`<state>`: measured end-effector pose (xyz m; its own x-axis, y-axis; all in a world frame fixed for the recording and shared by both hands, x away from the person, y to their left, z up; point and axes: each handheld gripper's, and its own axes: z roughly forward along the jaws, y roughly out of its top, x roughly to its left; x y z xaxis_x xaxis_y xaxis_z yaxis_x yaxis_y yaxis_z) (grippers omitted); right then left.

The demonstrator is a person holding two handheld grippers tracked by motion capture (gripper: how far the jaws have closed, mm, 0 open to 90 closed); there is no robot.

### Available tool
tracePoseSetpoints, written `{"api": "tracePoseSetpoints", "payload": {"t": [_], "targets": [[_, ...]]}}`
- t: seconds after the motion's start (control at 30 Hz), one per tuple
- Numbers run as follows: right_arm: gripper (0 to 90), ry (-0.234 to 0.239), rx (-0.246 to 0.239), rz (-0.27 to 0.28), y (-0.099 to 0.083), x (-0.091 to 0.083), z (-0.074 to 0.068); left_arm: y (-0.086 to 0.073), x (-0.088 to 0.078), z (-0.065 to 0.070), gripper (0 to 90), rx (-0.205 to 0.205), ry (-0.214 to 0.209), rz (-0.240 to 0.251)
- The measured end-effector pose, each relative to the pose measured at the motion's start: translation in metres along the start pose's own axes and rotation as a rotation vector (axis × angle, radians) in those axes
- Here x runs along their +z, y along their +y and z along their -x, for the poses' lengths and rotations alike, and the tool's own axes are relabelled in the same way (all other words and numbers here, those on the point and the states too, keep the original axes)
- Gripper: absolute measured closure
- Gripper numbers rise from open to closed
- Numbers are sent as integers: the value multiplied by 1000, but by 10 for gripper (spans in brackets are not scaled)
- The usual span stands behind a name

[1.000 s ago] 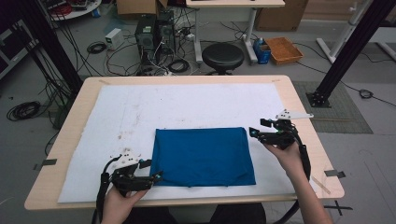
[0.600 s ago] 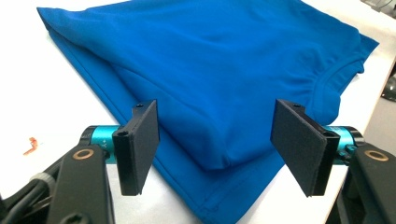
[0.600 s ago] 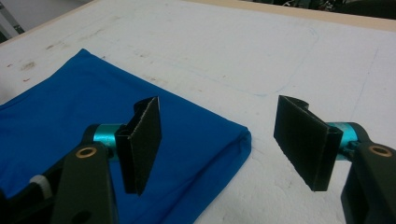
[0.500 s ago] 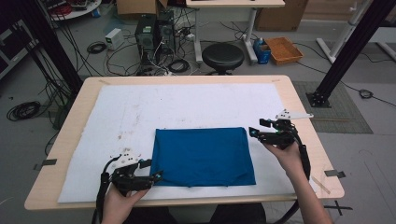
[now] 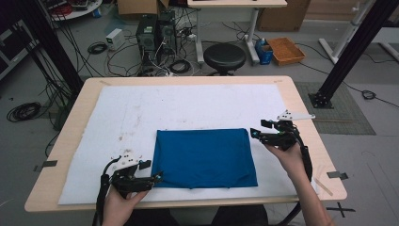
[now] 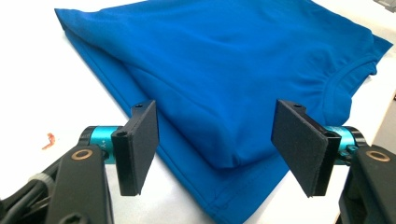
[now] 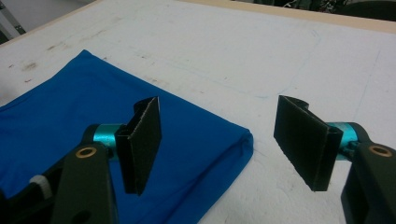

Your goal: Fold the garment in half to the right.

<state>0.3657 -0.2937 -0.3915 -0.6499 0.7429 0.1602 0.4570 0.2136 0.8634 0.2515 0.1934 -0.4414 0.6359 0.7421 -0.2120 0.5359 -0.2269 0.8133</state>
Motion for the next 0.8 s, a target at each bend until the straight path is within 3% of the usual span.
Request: {"api": "tracePoseSetpoints", "payload": {"t": [0.13,0.43,0.53,0.8], "targets": [[320,2,-2,-1,1,1,-1,-3,1,-2,372,-35,1,-10],[320,11,-13,5,2,2,-3,-2,11,4,372,-131,109,-51],[320,17,-11,2,2,3,-4,-3,12,5,432,-177,146,-50],[320,26,-18,-6,3,8,-9,-4,16,16,556,-123,199,-56]]}}
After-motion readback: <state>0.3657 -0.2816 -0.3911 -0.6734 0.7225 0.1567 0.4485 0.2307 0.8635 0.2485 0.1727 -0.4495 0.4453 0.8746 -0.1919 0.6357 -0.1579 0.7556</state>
